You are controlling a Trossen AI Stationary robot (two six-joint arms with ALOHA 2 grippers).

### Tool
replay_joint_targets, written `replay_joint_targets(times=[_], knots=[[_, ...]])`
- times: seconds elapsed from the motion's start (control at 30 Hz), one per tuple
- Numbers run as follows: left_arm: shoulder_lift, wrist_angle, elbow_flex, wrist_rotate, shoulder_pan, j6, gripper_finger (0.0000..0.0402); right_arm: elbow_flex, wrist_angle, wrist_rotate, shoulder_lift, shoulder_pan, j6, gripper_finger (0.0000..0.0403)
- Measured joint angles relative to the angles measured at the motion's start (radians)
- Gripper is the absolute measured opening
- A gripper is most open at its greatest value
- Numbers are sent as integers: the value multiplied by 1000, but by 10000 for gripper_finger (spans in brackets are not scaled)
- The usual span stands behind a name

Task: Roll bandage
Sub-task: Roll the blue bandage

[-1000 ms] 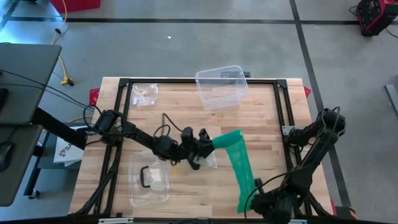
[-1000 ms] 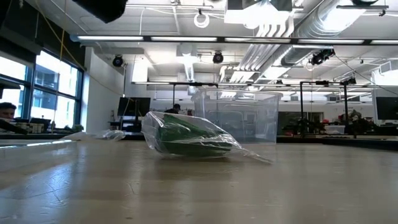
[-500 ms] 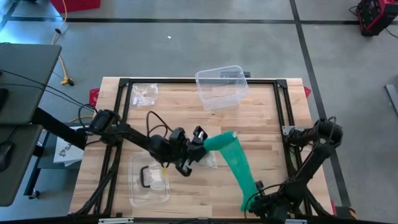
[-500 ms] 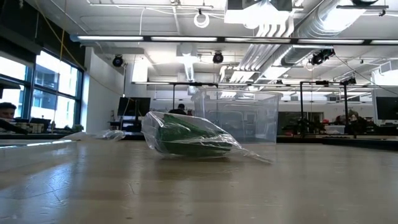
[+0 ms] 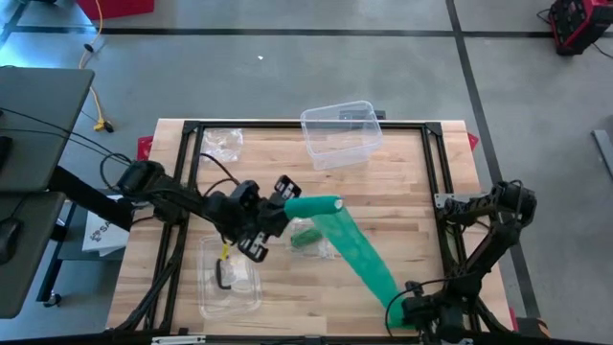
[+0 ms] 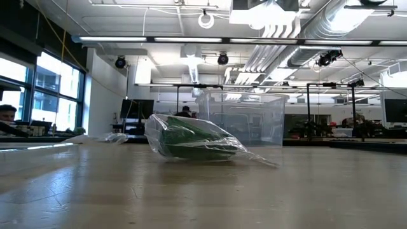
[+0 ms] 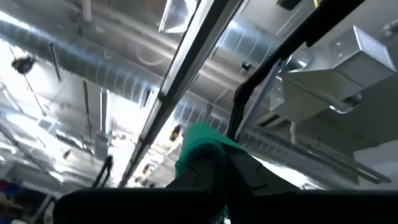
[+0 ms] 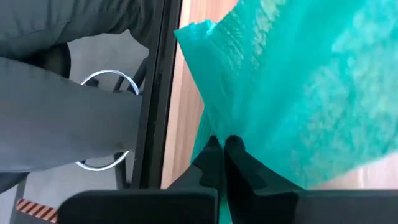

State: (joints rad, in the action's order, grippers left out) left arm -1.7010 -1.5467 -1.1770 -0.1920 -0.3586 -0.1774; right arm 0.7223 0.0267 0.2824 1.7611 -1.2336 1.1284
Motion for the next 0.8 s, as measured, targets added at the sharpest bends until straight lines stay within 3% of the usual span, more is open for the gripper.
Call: replay_joint_targets(times=[0.17, 0.4, 0.5, 0.67, 0.8], knots=[[38, 57, 0, -22, -20, 108, 5, 9, 20, 5, -1, -24, 39, 0], [26, 300, 3, -383, -3, 201, 5, 168, 173, 26, -79, -3, -144, 0], [-11, 444, 3, -475, 29, 162, 5, 281, 336, 90, -129, 21, -245, 0], [-111, 641, 2, -461, 60, -31, 5, 498, 610, 273, -209, 53, -435, 0], [-229, 706, 3, -402, 55, -186, 5, 669, 875, 420, -227, 83, -501, 0]])
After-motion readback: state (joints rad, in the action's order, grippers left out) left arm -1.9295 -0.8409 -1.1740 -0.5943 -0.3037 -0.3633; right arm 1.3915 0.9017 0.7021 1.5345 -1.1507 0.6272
